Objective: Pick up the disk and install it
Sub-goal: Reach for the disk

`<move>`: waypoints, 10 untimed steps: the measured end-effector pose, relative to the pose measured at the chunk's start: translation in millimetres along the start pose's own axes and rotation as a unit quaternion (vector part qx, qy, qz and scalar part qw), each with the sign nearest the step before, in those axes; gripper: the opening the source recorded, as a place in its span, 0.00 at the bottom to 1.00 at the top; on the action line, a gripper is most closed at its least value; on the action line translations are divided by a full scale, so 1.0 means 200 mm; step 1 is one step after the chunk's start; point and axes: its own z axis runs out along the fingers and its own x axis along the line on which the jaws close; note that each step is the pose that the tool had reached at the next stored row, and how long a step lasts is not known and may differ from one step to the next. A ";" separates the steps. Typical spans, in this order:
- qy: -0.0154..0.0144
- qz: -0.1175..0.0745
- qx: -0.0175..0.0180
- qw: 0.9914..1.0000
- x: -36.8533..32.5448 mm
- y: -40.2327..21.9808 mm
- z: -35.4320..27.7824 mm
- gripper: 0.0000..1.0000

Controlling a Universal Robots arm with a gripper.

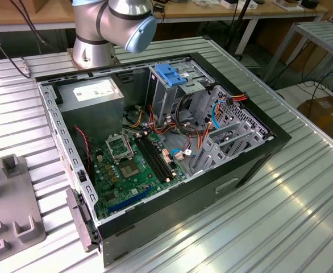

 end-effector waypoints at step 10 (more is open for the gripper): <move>0.001 0.000 0.000 1.000 0.260 -0.022 0.026 0.10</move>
